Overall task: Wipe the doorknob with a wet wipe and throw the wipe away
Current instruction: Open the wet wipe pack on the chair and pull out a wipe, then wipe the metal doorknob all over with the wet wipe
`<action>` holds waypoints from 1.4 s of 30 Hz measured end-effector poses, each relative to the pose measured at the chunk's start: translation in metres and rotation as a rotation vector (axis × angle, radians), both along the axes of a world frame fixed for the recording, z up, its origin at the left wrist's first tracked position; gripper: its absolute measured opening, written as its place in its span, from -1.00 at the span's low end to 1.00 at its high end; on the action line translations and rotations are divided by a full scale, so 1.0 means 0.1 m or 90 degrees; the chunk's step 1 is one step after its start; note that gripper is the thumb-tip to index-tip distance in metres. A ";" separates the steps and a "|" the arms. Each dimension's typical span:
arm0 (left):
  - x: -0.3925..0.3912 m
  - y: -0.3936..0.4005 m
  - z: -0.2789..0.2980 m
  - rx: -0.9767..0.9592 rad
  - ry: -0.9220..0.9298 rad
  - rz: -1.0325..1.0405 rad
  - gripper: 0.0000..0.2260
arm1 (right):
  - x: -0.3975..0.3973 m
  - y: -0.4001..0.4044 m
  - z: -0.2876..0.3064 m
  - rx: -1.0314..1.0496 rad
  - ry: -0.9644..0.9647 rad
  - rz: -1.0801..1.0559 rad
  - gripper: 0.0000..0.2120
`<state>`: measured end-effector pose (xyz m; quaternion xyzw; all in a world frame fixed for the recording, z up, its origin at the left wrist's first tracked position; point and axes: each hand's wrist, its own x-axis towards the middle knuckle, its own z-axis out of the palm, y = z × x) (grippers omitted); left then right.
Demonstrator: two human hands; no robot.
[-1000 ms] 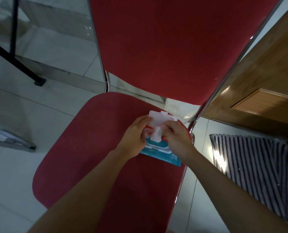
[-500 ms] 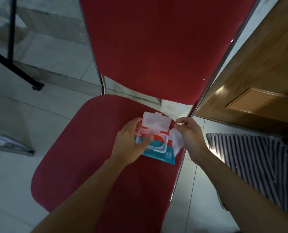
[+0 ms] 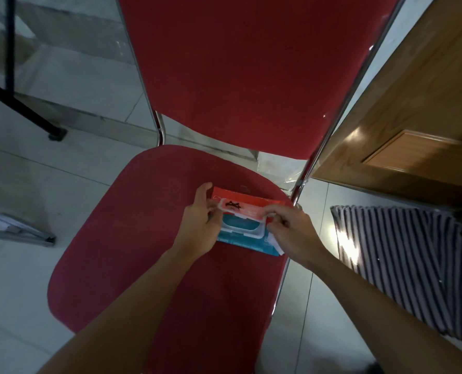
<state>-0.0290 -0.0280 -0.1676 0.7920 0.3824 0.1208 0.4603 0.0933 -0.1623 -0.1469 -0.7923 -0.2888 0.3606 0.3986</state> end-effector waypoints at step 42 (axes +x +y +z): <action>1.54 -1.40 2.11 -0.173 -0.066 -0.314 -0.96 | 1.15 -1.47 1.81 0.299 0.201 -0.282 -0.83</action>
